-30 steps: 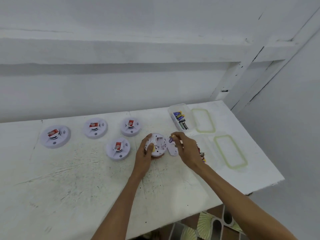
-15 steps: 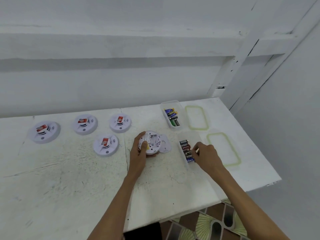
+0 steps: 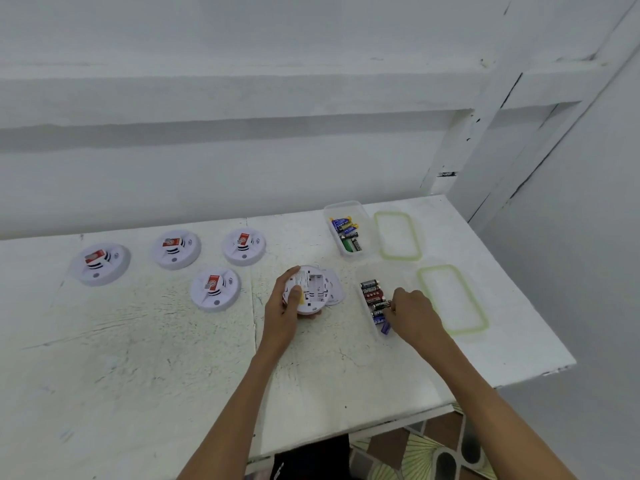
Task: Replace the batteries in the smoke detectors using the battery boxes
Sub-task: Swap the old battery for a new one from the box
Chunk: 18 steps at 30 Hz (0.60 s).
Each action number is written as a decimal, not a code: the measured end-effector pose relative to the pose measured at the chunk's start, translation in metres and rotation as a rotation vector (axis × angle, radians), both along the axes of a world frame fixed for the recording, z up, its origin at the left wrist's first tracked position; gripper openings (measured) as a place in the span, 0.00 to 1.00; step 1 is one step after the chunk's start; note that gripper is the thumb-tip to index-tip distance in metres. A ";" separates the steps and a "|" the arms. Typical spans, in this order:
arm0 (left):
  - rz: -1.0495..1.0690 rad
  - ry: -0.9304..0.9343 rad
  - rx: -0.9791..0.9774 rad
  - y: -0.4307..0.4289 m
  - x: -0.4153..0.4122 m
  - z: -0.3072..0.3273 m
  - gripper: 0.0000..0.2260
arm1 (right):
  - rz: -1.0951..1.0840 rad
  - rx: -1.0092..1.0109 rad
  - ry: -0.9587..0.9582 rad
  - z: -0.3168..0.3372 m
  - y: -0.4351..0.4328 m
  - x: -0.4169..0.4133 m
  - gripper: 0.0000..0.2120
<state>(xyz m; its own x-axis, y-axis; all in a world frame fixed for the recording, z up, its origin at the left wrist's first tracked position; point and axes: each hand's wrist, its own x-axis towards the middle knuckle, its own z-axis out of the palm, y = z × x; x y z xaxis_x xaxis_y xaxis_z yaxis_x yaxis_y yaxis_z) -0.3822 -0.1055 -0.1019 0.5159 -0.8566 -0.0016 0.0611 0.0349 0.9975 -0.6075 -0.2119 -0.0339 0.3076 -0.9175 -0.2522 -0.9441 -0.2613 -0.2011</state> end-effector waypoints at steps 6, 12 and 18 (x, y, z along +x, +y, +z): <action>0.010 0.033 0.017 0.001 -0.001 0.007 0.15 | -0.001 0.021 0.052 0.002 0.002 -0.001 0.06; 0.002 0.046 0.012 0.002 0.002 0.006 0.15 | 0.148 0.200 0.115 0.012 -0.003 0.000 0.23; 0.000 0.044 0.011 0.002 0.004 0.004 0.15 | 0.192 0.178 0.162 0.011 -0.010 0.002 0.25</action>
